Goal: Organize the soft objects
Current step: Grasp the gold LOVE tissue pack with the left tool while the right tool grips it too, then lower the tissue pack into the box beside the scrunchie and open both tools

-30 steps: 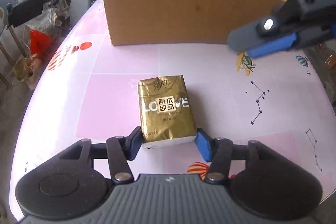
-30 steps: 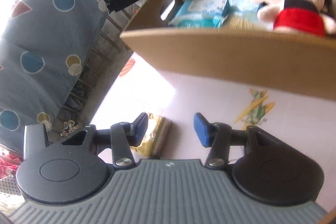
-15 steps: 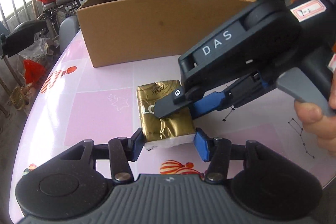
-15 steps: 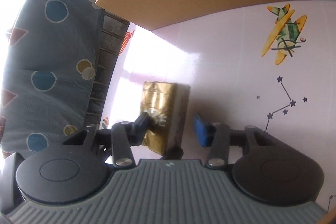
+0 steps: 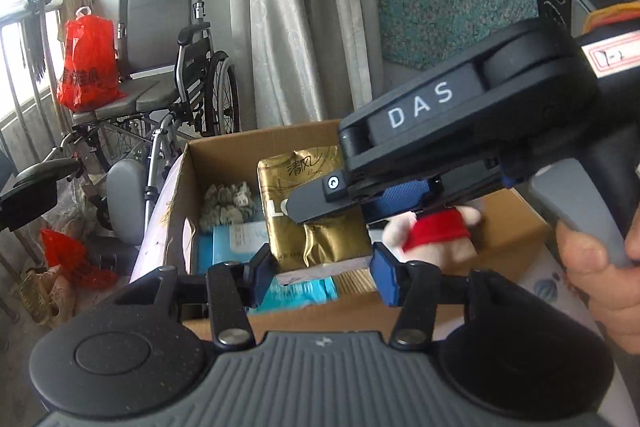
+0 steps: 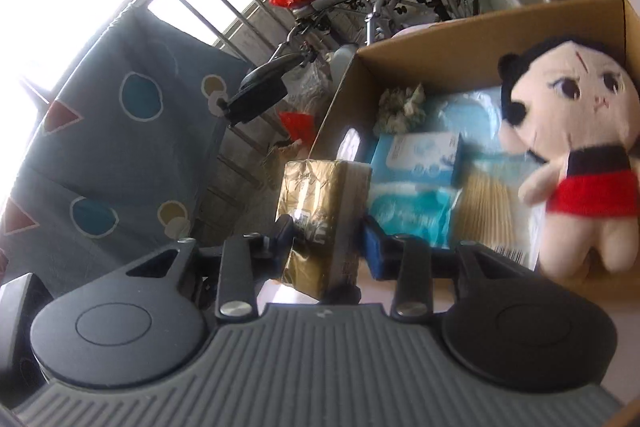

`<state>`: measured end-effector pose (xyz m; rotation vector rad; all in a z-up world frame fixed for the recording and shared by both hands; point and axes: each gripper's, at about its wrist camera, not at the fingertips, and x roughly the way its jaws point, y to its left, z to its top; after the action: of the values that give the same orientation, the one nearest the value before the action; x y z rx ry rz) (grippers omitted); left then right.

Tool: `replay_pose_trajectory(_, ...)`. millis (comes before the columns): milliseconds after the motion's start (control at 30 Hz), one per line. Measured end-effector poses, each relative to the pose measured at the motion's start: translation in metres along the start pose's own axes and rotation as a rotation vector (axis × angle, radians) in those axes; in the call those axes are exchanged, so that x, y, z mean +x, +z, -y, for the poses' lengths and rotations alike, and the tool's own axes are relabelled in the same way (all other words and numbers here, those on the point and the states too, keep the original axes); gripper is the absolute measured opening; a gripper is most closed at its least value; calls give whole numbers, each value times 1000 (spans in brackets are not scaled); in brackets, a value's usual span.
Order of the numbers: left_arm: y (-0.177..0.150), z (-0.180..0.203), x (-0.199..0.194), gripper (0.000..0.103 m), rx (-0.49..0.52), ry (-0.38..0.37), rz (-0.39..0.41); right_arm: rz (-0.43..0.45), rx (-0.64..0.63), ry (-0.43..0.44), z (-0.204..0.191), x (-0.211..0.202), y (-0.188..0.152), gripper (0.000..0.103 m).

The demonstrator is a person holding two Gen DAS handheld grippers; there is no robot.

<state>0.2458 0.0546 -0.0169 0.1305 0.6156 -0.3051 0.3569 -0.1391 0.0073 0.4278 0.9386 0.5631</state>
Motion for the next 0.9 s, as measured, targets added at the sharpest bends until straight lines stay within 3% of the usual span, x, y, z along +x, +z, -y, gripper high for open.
replay_pose_trajectory(167, 77, -23, 123, 52, -33, 11, -110, -69, 53, -175, 46, 77, 96, 39)
replay_pose_trajectory(300, 92, -33, 207, 52, -25, -13, -254, -140, 83, -321, 80, 123, 118, 41)
replay_pose_trajectory(433, 92, -52, 247, 53, -125, -4, -302, -90, 57, -309, 87, 119, 120, 53)
replay_pose_trajectory(567, 90, -59, 271, 55, -154, 2, -334, -102, 8, -368, 90, 127, 124, 53)
replay_pose_trajectory(633, 87, -58, 279, 56, -147, -12, -383, -98, 31, -351, 98, 126, 123, 53)
replay_pose_trajectory(733, 84, -58, 283, 72, -125, 19, -444, -74, 55, -320, 102, 118, 119, 53)
replay_pose_trajectory(833, 84, -52, 272, 59, -36, 104, -413, -69, 41, -306, 95, 109, 115, 53)
replay_pose_trajectory(900, 86, -50, 263, 32, -7, 128, -367, -61, 25, -322, 89, 102, 112, 54)
